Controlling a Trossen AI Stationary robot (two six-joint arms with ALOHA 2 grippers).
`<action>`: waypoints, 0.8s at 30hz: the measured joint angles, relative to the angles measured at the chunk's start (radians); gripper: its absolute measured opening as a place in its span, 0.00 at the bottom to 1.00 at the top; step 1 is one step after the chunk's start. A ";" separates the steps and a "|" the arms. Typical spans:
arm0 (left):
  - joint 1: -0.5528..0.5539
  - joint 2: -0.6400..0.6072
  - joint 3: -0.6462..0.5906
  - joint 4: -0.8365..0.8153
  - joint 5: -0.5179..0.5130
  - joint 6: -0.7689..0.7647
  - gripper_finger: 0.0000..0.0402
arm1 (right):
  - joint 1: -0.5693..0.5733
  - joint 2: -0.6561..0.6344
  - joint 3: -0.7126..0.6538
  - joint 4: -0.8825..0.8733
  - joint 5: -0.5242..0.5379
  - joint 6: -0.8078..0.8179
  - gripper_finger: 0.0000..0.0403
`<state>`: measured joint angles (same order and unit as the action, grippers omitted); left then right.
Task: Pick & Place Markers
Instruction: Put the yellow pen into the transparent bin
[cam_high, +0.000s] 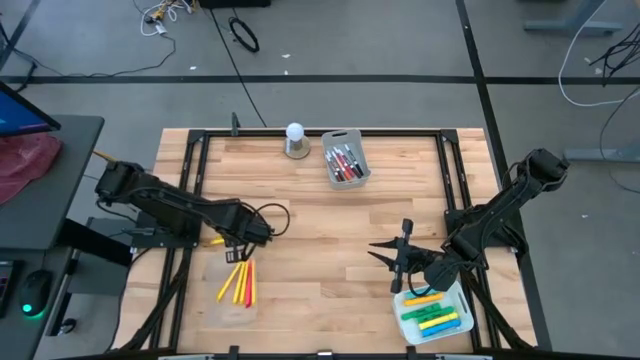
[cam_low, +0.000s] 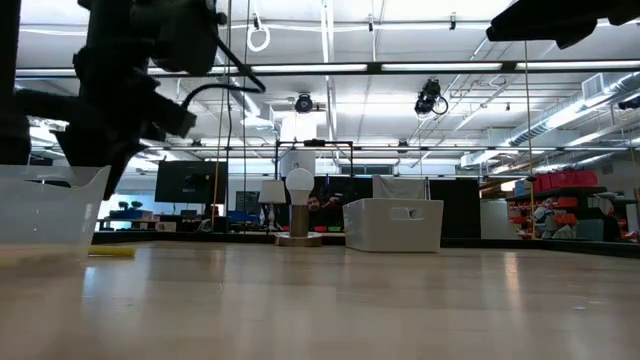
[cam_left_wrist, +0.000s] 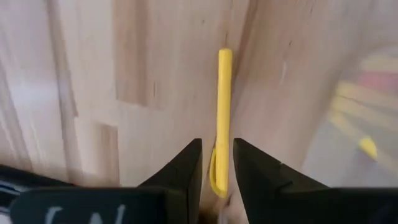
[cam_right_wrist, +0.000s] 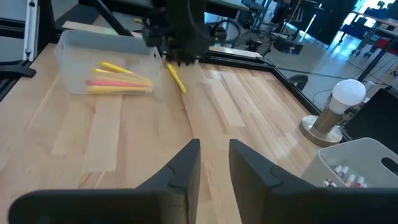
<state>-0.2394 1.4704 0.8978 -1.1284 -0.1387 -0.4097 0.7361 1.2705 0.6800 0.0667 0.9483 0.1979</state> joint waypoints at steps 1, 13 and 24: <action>0.001 -0.021 0.000 -0.007 0.000 -0.009 0.24 | 0.000 0.000 0.000 0.000 0.000 -0.002 0.21; 0.071 -0.283 -0.184 -0.005 0.078 -0.322 0.25 | 0.000 0.000 0.000 0.001 -0.052 -0.004 0.21; 0.061 -0.286 -0.355 0.334 0.185 -0.439 0.54 | 0.000 0.000 0.000 0.001 -0.052 -0.021 0.21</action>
<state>-0.1779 1.1839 0.5429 -0.7946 0.0467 -0.8488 0.7361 1.2701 0.6800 0.0681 0.8963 0.1764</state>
